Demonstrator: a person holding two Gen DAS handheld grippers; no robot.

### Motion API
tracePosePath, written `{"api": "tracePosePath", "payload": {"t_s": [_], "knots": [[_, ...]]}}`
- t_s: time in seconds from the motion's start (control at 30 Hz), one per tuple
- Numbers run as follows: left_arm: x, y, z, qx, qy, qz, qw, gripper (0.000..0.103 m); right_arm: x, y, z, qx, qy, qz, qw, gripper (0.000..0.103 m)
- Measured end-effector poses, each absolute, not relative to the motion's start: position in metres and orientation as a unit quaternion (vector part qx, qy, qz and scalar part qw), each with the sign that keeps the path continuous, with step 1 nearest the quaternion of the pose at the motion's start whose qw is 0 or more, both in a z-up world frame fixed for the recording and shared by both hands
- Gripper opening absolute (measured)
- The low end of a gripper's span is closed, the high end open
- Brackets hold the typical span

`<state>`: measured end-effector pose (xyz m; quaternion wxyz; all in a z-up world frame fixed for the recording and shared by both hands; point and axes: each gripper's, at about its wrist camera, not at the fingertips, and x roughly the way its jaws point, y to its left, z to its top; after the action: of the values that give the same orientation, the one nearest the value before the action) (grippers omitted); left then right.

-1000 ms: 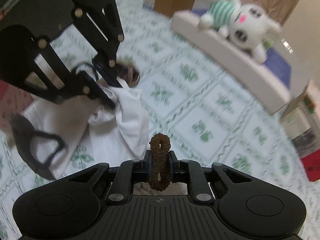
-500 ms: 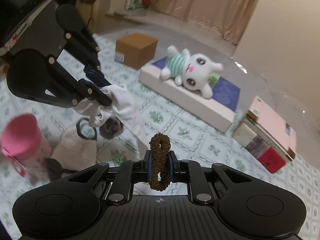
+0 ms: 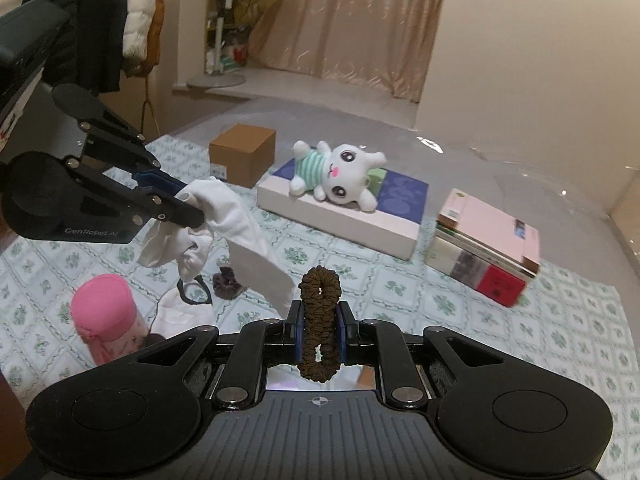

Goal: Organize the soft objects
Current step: 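Carry the white cloth and hair tie over the cardboard box and release both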

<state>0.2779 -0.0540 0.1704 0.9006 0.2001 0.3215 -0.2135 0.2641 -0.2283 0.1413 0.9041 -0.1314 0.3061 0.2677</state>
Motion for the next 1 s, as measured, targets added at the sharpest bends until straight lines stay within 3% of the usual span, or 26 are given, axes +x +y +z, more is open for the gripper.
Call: {"api": "tracePosePath", "payload": {"t_s": [0.43, 1.0], "knots": [[0.217, -0.087, 0.187, 0.126, 0.292, -0.204, 0.926, 0.010, 0.197, -0.292, 0.151, -0.075, 0.291, 0.227, 0.927, 0.016], [0.150, -0.110, 0.153, 0.015, 0.274, -0.180, 0.945, 0.010, 0.138, -0.366, 0.116, 0.043, 0.282, 0.129, 0.950, 0.016]]}}
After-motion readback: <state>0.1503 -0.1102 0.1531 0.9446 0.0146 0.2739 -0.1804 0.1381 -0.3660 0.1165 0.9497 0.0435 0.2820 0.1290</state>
